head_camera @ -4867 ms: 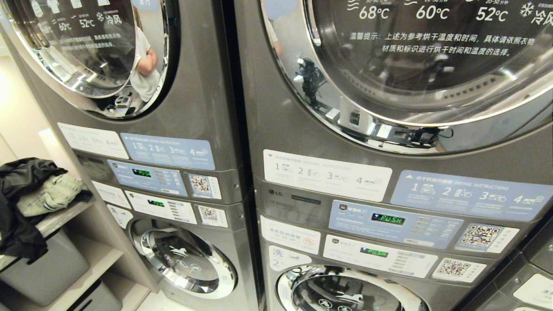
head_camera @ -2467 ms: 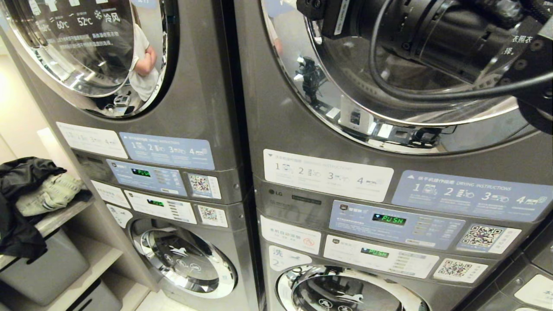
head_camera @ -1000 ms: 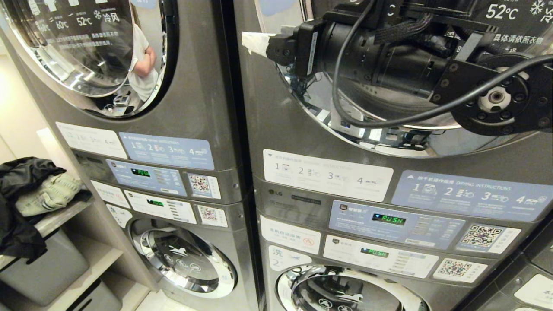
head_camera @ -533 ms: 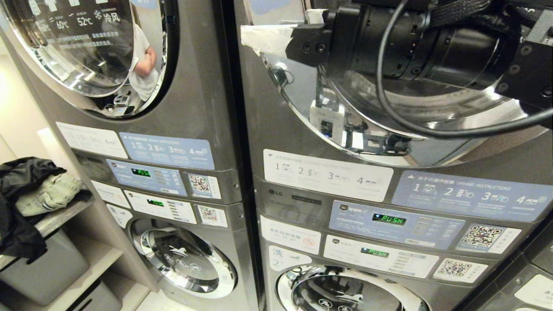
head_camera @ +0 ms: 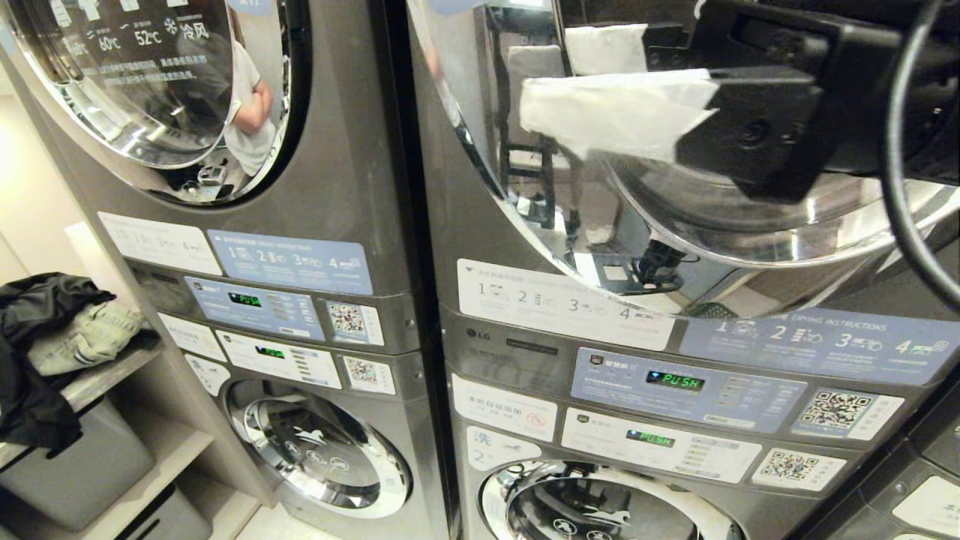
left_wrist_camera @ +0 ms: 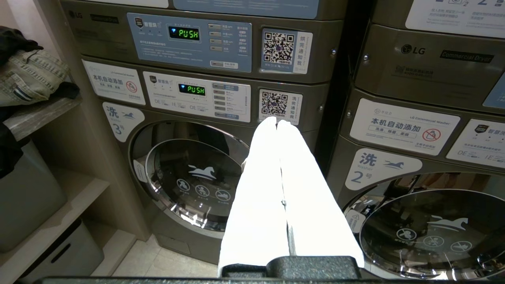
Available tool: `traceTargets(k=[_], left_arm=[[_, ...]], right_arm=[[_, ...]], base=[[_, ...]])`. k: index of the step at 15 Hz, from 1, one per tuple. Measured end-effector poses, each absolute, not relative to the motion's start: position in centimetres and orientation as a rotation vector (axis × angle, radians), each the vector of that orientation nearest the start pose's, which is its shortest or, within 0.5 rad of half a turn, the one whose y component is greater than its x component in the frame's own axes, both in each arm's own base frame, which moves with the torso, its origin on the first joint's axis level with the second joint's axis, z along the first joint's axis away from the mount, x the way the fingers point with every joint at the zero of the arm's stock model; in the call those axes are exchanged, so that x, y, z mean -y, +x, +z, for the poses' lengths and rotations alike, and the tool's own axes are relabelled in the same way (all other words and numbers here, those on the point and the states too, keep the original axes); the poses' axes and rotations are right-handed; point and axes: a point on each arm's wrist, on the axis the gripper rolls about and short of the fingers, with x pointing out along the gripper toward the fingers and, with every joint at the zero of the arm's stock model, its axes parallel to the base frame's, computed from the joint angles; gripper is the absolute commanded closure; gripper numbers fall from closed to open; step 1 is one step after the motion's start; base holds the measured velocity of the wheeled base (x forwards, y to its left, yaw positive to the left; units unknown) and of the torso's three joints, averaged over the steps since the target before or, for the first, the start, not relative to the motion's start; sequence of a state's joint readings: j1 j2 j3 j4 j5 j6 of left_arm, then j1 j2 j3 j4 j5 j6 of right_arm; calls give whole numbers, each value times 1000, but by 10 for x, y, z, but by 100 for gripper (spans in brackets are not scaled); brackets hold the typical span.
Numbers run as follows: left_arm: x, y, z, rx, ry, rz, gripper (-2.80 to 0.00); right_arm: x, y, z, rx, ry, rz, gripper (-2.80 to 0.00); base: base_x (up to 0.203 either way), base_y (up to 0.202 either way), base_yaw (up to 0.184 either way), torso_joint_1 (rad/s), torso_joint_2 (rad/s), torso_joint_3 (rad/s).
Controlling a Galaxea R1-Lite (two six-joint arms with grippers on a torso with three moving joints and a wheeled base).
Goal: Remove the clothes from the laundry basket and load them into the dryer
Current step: Open the dryer
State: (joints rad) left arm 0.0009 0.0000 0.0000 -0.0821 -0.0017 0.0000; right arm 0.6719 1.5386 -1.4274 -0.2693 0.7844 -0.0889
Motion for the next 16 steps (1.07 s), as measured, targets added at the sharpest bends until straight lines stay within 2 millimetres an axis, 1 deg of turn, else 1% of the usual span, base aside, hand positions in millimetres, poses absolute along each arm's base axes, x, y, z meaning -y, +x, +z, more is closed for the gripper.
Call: traceTargets(k=[2,6,8,10,13,15,16], left_arm=[[0,-23,84,82,0,0,0],[0,-23,84,82,0,0,0],[0,-23,84,82,0,0,0],[0,-23,84,82,0,0,0],[0,-23,84,82,0,-1,0],[0,-23,84,82,0,-1,0],[0,-23,84,82,0,-1,0]], right_arm=[[-167,184,372,250,-85,1470,-280],[-145,158,372,263,-80,1460,-280],[-129,141,376,287,-70,1425,-280],[-112,121,384,325,-43,1368,-280],[-76,77,398,437,-9,1239,-280],[-45,41,397,491,10,1138,-280],[-29,21,392,498,13,1088,-280]], base=[[0,0,0,0,0,0],[0,0,0,0,0,0],[0,0,0,0,0,0],[0,0,0,0,0,0],[0,0,0,0,0,0],[0,0,0,0,0,0],[0,0,0,0,0,0]])
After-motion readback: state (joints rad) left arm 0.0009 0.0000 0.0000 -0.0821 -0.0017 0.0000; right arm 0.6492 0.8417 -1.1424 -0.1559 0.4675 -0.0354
